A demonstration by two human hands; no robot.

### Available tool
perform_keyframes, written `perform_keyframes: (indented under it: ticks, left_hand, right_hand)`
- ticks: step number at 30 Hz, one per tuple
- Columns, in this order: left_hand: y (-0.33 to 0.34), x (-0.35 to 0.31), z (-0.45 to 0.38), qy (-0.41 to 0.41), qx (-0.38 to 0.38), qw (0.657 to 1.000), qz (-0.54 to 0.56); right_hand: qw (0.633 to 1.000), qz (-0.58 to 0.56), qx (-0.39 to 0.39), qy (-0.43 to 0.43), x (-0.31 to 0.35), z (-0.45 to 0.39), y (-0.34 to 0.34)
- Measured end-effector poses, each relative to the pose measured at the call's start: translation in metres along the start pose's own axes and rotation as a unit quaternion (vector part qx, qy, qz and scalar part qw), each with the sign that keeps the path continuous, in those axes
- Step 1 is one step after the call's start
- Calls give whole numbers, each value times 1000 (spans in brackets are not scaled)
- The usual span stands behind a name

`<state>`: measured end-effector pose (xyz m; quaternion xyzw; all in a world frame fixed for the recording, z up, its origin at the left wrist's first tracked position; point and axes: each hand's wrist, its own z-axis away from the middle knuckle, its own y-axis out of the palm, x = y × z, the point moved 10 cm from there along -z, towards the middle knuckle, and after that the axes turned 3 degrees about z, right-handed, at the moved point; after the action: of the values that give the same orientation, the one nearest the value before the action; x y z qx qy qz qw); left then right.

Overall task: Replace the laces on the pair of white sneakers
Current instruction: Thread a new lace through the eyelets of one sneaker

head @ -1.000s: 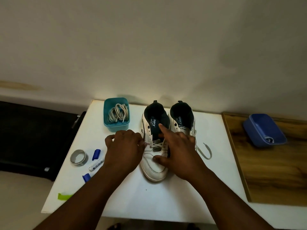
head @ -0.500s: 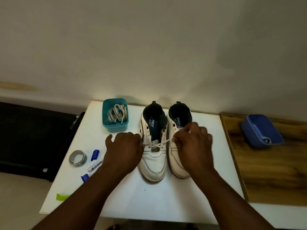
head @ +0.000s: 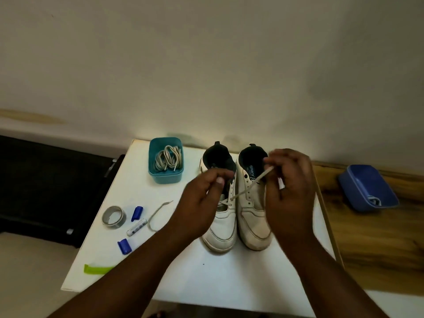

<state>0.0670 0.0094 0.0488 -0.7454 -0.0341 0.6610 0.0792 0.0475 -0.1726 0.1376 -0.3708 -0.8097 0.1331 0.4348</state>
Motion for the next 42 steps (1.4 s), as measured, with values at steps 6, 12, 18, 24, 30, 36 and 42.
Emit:
perform_keyframes:
  ticks: [6,12,18,24,30,36,42]
  left_hand:
    - [31,27,15,-309,110,855,401]
    - [-13,36,-2,-240,-117,850,453]
    - [20,-7,18,-118,36,988,89]
    - [32,8,28,-127,41,990,37]
    - [47,25,34,-158,97,983,-8]
    - [6,32,26,-133,17,963,-232]
    - [-23,48,5,-153,-81,911,-374]
  right_hand:
    - [917,-99,347,-169,45,57,75]
    - [927,-116,348,-73,28,53,76]
    - [886,-262,237,301,-13,43,82]
    - [810,-349,202,427,-36,59,93]
    - [707,-435,160,534,-53,71,104]
    - [888,-214,159,375,-68,53,85]
    - [952,-110,159,236,-56,52,86]
